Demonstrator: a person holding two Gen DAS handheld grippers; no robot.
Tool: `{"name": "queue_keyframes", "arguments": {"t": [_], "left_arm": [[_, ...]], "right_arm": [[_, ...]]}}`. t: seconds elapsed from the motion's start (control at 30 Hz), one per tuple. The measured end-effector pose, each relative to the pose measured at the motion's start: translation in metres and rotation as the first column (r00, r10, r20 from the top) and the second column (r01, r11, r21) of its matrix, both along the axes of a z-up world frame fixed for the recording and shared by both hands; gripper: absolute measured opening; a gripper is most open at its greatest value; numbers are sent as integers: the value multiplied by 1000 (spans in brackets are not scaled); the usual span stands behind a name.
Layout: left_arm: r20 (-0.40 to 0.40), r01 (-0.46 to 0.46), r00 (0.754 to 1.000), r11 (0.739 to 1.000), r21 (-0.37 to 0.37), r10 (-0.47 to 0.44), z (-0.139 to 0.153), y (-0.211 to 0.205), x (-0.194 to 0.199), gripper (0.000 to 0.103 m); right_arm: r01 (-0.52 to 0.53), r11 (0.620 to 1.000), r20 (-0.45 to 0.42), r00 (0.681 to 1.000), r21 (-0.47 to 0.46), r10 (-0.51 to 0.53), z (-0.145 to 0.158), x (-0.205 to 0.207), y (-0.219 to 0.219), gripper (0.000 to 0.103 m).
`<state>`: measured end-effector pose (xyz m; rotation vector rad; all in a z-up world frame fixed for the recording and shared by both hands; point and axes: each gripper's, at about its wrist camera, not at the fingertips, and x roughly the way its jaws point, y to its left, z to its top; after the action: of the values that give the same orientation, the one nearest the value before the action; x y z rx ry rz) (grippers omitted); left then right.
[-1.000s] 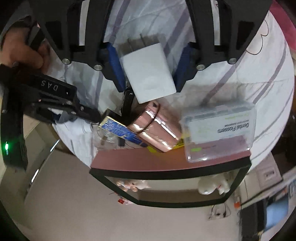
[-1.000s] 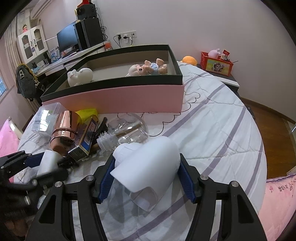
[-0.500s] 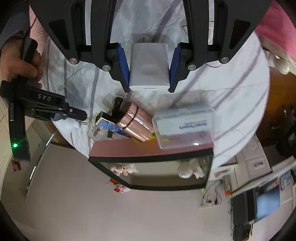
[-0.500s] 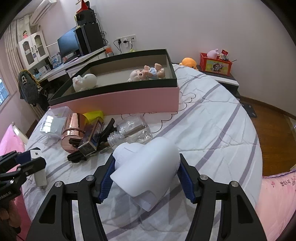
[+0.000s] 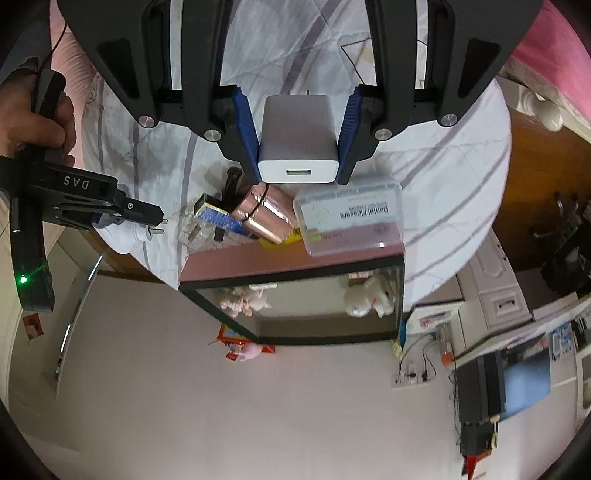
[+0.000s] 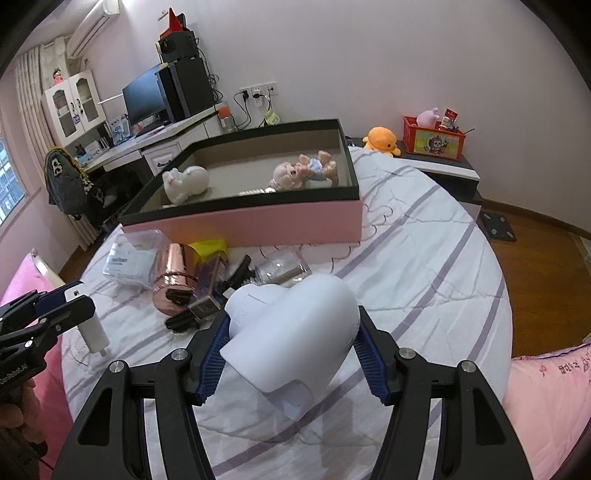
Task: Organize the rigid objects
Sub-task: 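Carry the charger and foam cup into the pink box and open both grippers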
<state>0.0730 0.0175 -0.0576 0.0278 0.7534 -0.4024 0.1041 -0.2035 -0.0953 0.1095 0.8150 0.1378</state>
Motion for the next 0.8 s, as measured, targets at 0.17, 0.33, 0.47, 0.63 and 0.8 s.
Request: {"name": "queue_keyframes", "arguments": {"t": [0.17,0.33,0.47,0.63,0.8], "left_arm": [[54,-12,998,1000,16,11,19,-2,8,40],[106,-45,993,999,15,43,42,0,30,40],[140,-71,988,997,10,69,58,0,58,40],[162,-73,984,997,5,71,67,-1,88,40],[190,-64,980,998,9,61,76,-13,119,40]], "right_arm": [[-28,1000,35,999,8,27,18,1,6,64],[-69,998,88,994,6,68,45,17,15,64],[-91,996,127,988,-6,92,64,38,21,62],[-111,994,150,982,-2,110,73,64,26,62],[-122,993,167,979,3,120,81,93,25,62]]}}
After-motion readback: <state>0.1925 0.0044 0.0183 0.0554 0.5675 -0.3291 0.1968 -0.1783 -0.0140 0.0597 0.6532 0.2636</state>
